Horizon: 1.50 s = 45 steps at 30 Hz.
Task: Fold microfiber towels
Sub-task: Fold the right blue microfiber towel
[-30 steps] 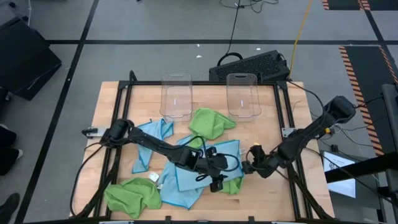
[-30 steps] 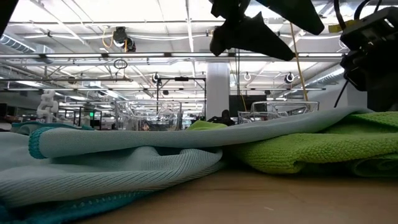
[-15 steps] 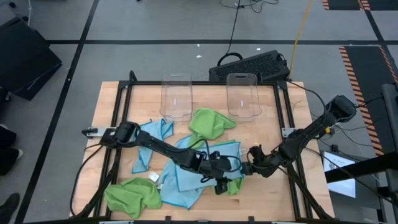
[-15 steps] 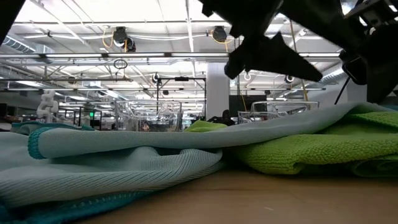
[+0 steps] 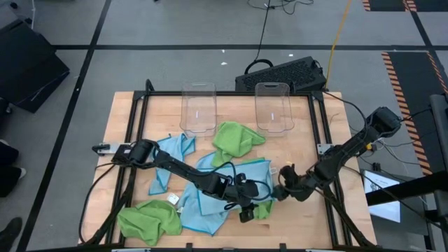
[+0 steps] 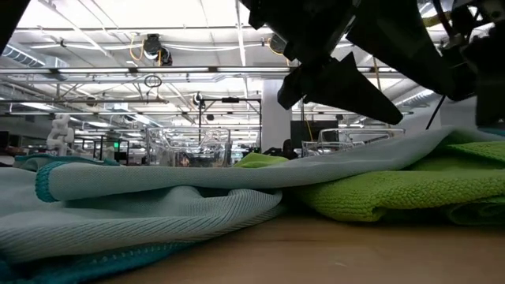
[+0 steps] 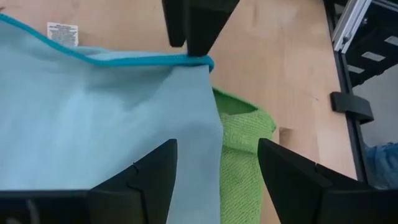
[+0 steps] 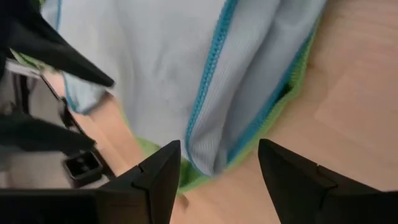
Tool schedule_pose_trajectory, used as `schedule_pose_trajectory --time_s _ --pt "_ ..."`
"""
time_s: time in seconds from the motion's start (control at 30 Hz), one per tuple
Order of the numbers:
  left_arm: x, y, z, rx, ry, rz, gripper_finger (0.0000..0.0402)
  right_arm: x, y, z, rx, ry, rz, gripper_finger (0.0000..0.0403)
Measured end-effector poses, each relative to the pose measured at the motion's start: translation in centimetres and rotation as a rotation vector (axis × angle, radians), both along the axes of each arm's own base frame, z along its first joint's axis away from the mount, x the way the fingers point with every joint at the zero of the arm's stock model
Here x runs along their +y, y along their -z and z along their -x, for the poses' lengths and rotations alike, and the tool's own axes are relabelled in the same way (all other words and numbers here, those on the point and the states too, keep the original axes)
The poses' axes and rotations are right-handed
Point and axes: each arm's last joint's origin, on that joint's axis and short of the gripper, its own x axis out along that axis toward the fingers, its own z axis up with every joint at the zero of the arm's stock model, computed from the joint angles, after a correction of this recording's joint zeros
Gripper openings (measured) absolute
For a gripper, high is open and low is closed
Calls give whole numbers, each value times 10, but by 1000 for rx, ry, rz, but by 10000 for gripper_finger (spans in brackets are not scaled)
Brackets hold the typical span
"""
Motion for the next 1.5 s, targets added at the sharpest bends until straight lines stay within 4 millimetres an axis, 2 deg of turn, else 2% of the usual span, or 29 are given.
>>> schedule_pose_trajectory --time_s 0.4,0.57,0.93,1.1,1.2,1.5 --pt "-1 0 1 18 1 32 225 14 0 12 -66 -257 171 210" --pt "-5 2 4 42 19 35 225 20 1 20 -79 -281 216 210" --pt "-13 4 9 72 35 28 225 26 0 25 -80 -277 175 210" --pt "-12 4 9 72 34 28 225 21 3 27 -40 -139 168 210" --pt "-12 4 9 73 28 34 225 21 1 25 -81 -78 158 210" --pt "-11 8 14 145 6 42 225 29 -9 17 -232 -122 147 200"
